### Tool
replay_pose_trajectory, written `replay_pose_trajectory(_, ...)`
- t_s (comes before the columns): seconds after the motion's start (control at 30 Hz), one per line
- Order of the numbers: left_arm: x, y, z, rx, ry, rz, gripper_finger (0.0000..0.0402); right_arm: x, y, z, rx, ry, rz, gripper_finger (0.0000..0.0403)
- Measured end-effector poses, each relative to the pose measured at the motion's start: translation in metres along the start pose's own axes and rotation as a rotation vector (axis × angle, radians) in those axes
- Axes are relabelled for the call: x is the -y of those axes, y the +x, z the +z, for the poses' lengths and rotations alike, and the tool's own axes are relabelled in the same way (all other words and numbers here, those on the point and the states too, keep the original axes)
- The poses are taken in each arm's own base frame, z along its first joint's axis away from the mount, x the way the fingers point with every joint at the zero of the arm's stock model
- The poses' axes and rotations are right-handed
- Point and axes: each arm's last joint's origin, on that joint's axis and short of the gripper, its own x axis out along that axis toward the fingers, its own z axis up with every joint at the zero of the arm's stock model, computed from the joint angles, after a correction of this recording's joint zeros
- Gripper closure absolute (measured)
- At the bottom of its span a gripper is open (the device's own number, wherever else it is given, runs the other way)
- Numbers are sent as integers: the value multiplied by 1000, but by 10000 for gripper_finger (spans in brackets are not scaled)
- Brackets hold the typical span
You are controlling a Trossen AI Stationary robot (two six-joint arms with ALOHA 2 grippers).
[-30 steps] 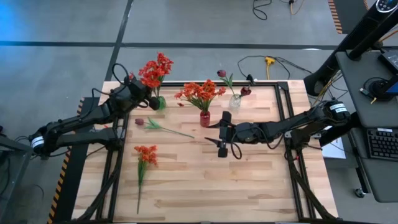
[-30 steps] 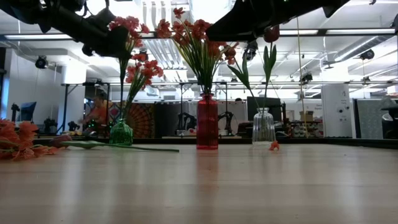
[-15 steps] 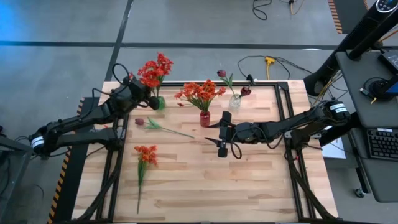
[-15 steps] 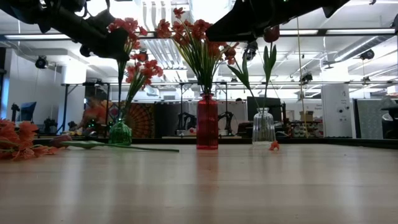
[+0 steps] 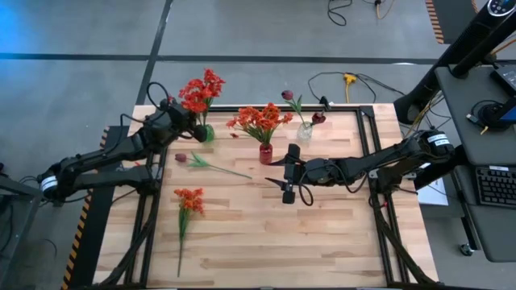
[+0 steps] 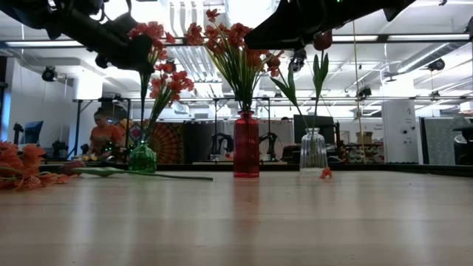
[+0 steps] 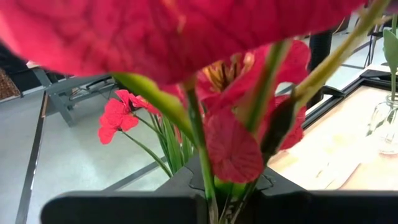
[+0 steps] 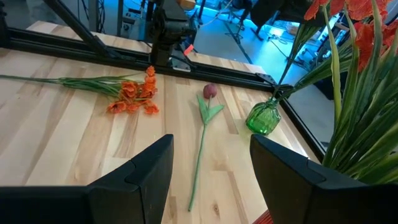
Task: Sort flowers into vase by color
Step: Put the red flowers into the green vase
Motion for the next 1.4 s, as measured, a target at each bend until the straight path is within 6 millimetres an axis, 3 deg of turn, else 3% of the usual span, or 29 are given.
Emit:
replay_pose_trajectory(0.67, 1, 1, -1, -5, 2, 0, 377, 0, 0, 0, 0, 0, 0, 197)
replay_pose_trajectory(1.4, 1, 1, -2, -21, 8, 2, 249, 0, 0, 0, -1, 0, 1, 197)
